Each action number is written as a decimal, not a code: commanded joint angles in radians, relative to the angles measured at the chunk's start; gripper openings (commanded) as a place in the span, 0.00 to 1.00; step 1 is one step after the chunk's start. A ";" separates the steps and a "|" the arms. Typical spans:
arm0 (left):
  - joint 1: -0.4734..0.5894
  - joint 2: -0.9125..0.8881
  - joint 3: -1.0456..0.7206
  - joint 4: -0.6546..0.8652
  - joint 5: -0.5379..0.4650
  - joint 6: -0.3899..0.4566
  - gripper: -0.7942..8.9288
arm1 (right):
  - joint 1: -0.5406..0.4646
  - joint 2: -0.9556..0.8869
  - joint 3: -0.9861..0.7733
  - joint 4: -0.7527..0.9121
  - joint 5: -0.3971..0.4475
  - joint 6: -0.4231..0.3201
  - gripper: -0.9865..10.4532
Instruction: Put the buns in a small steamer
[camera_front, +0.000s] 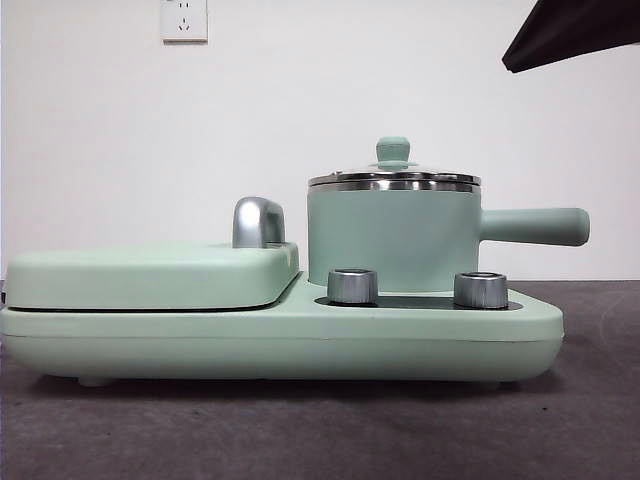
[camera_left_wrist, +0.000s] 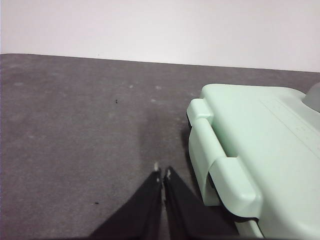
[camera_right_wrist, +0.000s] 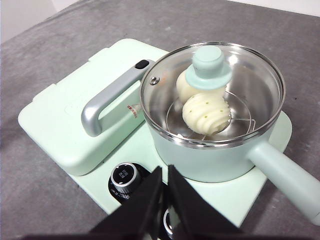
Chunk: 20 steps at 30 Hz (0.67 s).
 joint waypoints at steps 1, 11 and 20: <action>0.001 -0.002 -0.020 0.009 -0.003 0.003 0.09 | 0.005 0.002 0.018 0.020 -0.003 0.007 0.10; 0.001 -0.002 -0.020 0.009 -0.003 0.003 0.09 | 0.005 0.002 0.018 0.039 -0.003 0.007 0.10; 0.001 -0.002 -0.020 0.009 -0.003 0.003 0.09 | -0.046 -0.103 -0.040 0.056 0.139 -0.118 0.10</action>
